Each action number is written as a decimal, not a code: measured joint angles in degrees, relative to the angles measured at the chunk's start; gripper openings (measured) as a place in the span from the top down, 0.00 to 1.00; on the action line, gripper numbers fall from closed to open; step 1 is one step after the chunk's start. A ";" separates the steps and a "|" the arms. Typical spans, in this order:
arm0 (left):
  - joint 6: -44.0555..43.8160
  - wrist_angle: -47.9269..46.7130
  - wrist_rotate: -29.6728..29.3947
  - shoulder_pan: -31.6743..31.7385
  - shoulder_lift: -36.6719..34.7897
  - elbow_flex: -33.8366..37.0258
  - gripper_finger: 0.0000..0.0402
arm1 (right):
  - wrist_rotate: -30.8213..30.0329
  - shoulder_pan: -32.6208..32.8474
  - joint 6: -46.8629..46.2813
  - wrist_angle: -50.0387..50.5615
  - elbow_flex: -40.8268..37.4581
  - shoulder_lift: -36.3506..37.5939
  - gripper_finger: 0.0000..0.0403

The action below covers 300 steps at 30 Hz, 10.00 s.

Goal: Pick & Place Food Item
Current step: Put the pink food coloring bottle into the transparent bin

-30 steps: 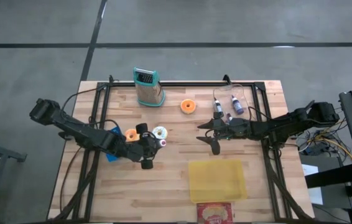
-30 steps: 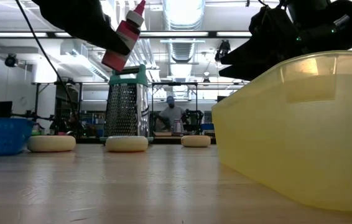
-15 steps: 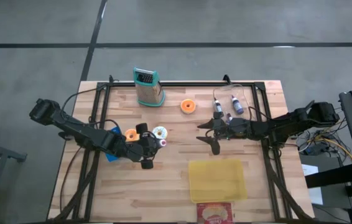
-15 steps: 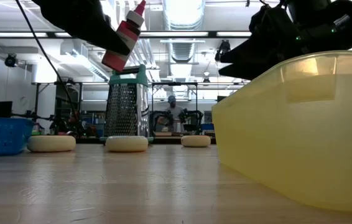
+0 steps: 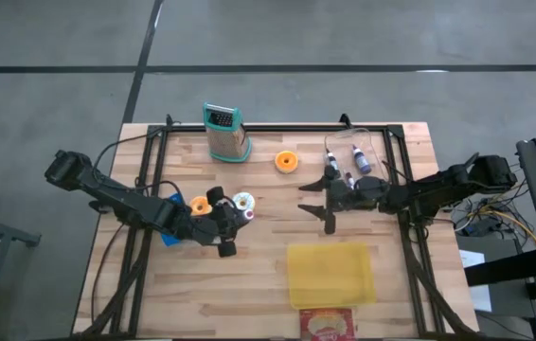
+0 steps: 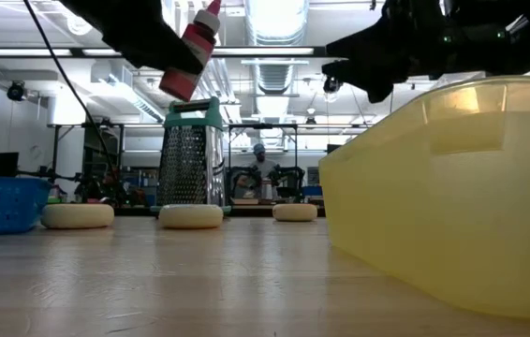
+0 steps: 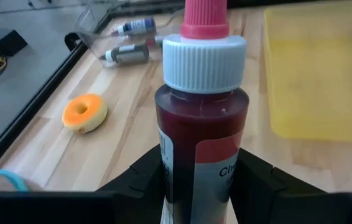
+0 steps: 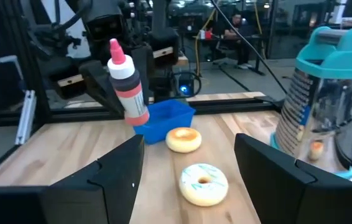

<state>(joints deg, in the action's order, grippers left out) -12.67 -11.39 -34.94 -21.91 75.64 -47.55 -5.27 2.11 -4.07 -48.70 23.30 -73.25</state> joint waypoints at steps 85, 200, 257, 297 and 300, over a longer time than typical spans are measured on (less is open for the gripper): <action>9.67 7.31 0.02 1.51 -0.11 0.00 0.64 | 1.26 5.50 16.50 6.33 30.80 -21.86 0.43; 8.71 7.70 2.34 1.55 -0.11 -0.02 0.63 | 1.01 5.50 17.79 12.50 36.90 -26.17 0.66; 4.07 8.67 4.85 1.51 -0.02 -0.02 0.29 | 0.31 5.48 18.26 14.52 36.90 -25.78 0.69; 11.66 7.68 -9.06 1.49 -0.17 -0.02 0.29 | -7.31 5.61 18.28 16.79 36.92 -23.85 0.70; 11.66 6.26 -9.66 1.44 -0.40 0.00 0.29 | -7.11 5.59 18.23 16.82 36.92 -23.85 0.70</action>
<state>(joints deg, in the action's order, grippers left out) -1.02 -5.13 -44.60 -20.47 75.24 -47.55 -12.38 7.70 14.16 -31.88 60.23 -97.10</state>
